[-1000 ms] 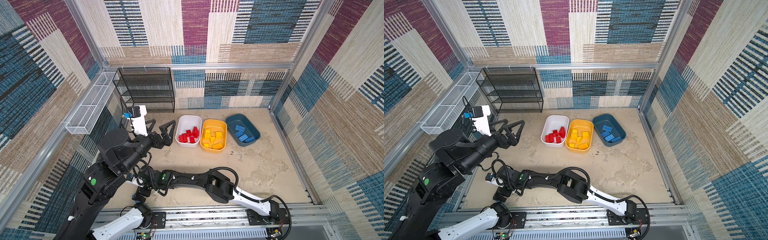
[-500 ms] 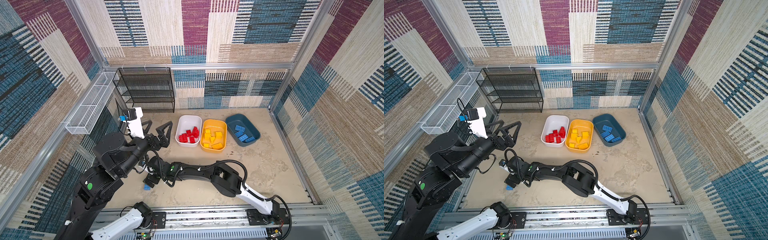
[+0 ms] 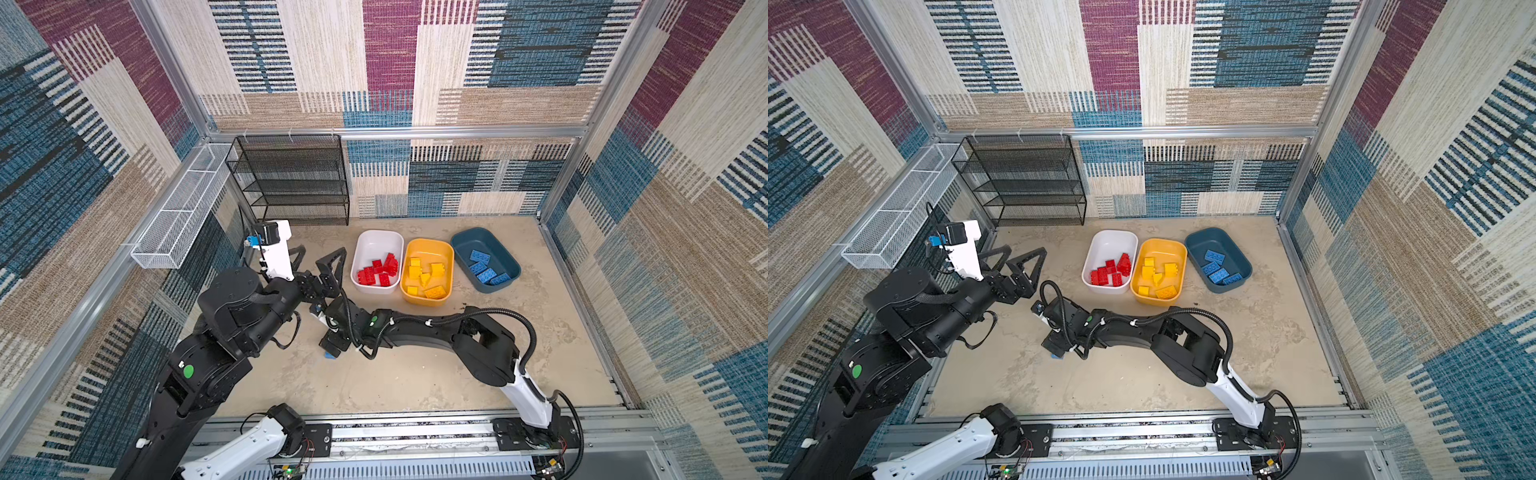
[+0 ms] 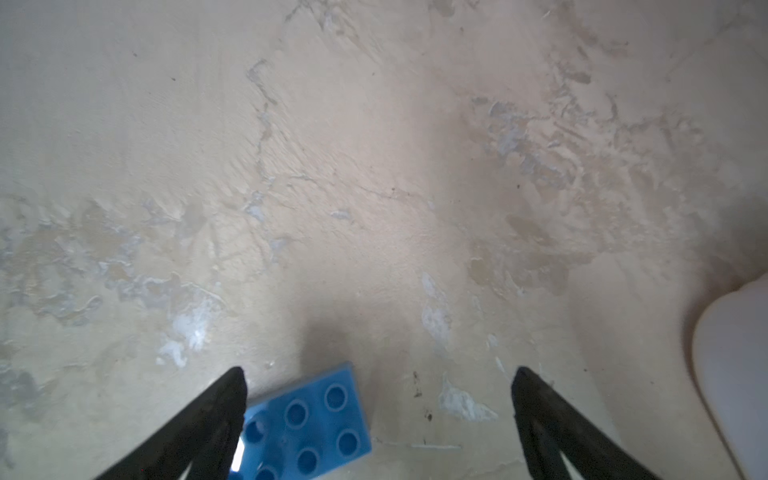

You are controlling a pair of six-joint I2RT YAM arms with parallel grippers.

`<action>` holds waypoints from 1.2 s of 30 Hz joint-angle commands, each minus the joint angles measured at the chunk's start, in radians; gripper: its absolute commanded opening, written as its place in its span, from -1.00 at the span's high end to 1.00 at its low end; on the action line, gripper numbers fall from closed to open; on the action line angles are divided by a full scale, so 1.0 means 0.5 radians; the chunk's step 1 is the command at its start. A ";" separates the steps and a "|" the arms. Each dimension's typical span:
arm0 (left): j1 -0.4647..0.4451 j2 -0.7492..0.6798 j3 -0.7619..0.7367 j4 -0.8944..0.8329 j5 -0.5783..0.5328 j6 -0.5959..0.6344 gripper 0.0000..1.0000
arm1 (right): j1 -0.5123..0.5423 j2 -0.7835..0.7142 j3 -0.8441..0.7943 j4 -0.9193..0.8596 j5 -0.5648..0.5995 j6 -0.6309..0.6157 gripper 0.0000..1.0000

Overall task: Sort the legos into containers by color
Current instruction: 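Close the right gripper on the blue brick and lift it, then carry the blue brick into the teal tub and open the right gripper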

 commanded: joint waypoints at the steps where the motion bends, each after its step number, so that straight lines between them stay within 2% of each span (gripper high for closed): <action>1: 0.002 -0.030 -0.015 0.015 -0.042 0.056 -0.98 | 0.002 -0.087 0.016 -0.017 -0.054 -0.071 -0.99; 5: 0.002 -0.077 -0.038 -0.004 -0.068 0.061 -0.98 | 0.002 -0.137 -0.040 -0.042 -0.286 -0.143 -0.99; 10: 0.002 -0.106 -0.067 -0.020 -0.073 0.059 -0.98 | 0.002 -0.058 -0.074 -0.089 -0.416 -0.230 -0.99; 21: 0.002 -0.113 -0.118 -0.019 -0.085 0.053 -0.98 | 0.005 0.062 -0.091 -0.038 -0.414 -0.254 -0.97; 36: 0.002 -0.098 -0.138 -0.014 -0.085 0.035 -0.98 | 0.002 0.003 -0.196 0.081 -0.402 -0.203 -0.33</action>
